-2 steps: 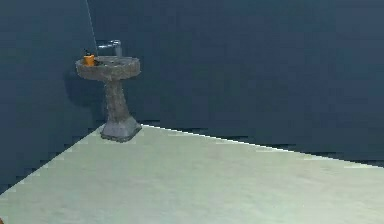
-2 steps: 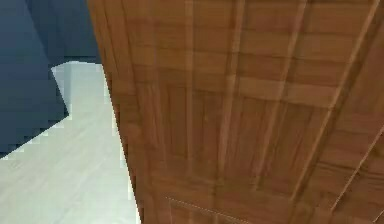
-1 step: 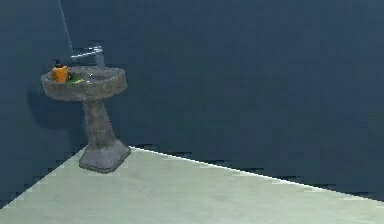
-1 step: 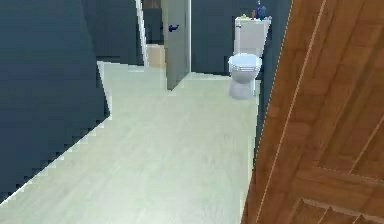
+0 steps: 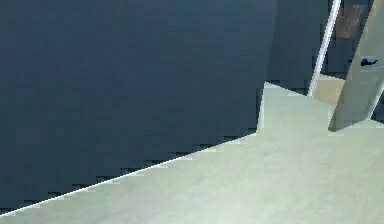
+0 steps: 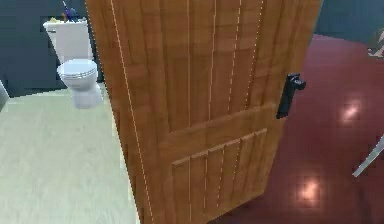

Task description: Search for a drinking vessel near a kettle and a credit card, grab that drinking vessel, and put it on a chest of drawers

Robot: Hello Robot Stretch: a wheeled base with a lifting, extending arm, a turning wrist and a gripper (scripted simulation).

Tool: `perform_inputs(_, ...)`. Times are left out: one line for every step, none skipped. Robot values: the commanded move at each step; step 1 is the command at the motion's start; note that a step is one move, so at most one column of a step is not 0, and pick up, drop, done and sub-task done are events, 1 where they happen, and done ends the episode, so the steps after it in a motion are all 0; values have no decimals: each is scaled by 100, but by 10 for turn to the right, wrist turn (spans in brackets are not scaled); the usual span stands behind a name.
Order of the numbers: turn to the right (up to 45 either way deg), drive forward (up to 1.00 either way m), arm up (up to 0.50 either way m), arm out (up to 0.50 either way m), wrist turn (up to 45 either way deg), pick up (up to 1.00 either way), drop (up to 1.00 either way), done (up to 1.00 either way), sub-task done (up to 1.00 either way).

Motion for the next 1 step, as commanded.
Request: perform_inputs(270, 0, 0, 0, 0, 0, 0, 0, 0)
